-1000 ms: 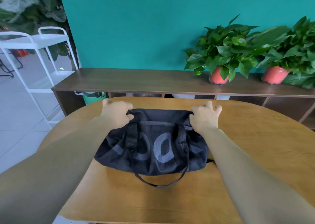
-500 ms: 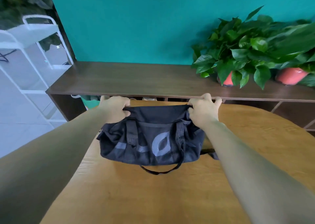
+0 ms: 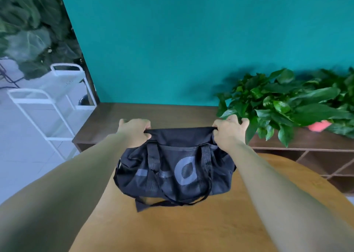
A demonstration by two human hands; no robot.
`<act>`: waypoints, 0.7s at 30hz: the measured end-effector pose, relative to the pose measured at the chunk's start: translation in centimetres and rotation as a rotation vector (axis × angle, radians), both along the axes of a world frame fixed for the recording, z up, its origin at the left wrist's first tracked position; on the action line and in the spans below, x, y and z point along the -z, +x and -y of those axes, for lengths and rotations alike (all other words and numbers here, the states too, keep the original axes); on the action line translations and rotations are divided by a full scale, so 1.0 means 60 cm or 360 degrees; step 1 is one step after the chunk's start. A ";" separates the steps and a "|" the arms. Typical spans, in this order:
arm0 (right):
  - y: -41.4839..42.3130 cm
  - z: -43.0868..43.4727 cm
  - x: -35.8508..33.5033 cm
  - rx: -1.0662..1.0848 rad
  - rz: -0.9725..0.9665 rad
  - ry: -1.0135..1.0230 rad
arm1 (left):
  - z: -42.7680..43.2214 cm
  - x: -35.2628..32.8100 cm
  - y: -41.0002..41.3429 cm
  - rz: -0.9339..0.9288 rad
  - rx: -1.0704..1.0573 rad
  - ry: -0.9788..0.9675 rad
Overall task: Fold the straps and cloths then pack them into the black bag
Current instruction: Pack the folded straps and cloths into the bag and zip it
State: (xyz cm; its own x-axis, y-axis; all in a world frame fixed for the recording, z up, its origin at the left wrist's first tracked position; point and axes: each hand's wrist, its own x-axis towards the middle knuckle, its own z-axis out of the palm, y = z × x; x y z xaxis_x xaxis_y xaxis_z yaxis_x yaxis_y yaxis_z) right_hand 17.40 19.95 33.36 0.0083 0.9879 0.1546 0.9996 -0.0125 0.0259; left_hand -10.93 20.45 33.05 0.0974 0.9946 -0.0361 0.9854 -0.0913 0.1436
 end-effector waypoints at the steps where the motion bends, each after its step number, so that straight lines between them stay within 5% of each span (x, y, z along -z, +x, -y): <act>1: -0.004 -0.011 -0.013 0.0001 0.0006 0.0021 | -0.012 -0.014 -0.004 -0.0002 -0.0010 0.0015; 21: -0.035 -0.333 -0.162 -0.0021 -0.0118 0.0369 | -0.310 -0.178 -0.022 0.0026 -0.0202 0.0338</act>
State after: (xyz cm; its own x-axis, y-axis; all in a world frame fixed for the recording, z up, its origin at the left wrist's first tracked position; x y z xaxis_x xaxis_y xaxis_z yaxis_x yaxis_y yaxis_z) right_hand 15.30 39.94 43.06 0.0155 0.9262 0.3768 0.9988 0.0034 -0.0494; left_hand -12.23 39.06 43.71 -0.0301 0.9839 0.1759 0.9886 0.0033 0.1503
